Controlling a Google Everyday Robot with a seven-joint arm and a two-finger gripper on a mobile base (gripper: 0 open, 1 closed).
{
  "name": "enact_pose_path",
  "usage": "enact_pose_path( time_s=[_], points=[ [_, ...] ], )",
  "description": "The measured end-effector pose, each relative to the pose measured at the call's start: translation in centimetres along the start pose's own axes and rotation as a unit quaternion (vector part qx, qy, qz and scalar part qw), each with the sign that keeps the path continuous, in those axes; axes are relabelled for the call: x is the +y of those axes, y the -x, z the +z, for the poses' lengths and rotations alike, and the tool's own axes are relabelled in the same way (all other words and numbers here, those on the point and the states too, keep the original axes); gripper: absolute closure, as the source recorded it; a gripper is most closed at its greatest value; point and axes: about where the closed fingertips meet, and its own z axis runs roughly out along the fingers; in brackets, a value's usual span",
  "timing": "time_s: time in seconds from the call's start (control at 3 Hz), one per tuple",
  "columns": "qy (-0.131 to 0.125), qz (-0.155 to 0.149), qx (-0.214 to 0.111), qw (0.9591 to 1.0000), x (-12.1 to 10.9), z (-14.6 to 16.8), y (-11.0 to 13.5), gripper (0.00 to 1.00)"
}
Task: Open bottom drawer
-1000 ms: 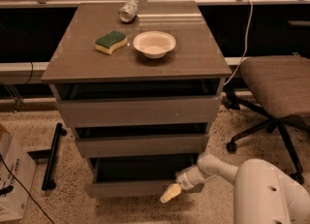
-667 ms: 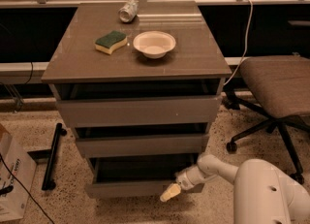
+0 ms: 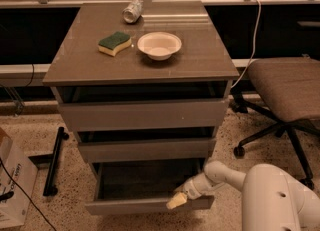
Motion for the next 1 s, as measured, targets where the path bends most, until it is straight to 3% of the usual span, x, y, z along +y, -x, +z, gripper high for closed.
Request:
enact_pose_path(
  time_s=[0.33, 1.0],
  points=[
    [0.017, 0.069, 0.031, 0.9970, 1.62, 0.45, -5.64, 0.05],
    [0.017, 0.069, 0.031, 0.9970, 1.54, 0.37, -5.51, 0.00]
  ],
)
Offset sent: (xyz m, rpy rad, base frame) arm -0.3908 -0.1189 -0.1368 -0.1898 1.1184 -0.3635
